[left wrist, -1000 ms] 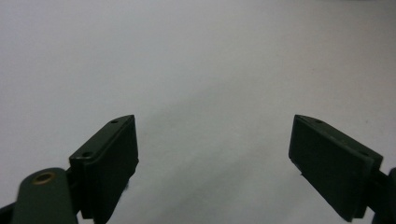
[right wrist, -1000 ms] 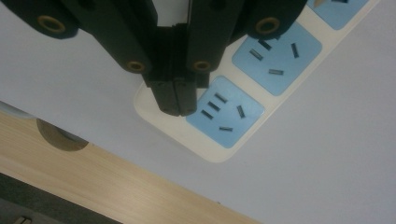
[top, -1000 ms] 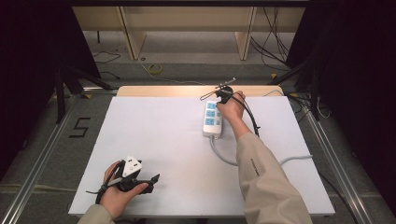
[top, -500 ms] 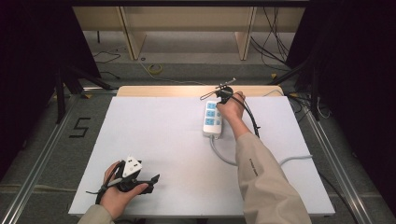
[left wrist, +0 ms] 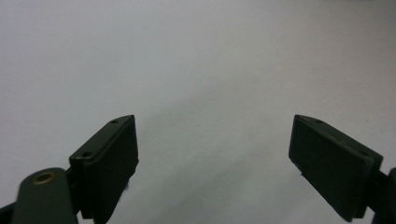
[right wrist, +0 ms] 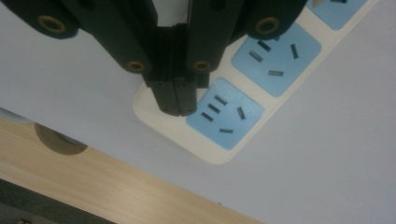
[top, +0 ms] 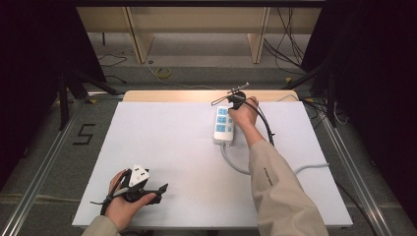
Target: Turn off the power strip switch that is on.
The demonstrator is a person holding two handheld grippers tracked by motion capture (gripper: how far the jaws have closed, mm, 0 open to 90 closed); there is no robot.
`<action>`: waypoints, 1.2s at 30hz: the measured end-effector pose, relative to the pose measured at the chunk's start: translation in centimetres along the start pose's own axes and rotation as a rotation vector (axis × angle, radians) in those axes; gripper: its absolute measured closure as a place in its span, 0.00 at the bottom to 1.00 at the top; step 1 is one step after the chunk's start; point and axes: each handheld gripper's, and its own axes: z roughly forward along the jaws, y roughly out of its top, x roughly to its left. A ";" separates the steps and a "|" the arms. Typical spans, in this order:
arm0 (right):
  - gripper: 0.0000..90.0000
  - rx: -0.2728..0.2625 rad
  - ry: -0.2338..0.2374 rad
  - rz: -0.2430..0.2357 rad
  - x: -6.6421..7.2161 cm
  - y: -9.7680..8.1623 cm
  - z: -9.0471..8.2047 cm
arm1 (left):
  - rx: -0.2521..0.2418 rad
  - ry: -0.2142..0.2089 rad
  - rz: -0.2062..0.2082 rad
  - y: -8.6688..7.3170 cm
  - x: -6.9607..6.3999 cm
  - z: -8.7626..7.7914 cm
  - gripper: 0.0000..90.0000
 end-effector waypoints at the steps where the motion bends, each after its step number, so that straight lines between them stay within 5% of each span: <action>1: 1.00 0.000 0.000 -0.002 0.0 0.0 0.0 | 0.000 0.001 0.002 0.0 0.0 0.0 0.17; 20: 1.00 -0.009 -0.006 -0.018 0.2 -0.2 -0.1 | 0.002 0.003 0.000 0.0 0.0 0.0 0.17; 36: 1.00 -0.054 0.010 -0.034 -0.4 -0.7 -2.4 | 0.006 0.004 0.003 0.1 -0.1 0.2 0.17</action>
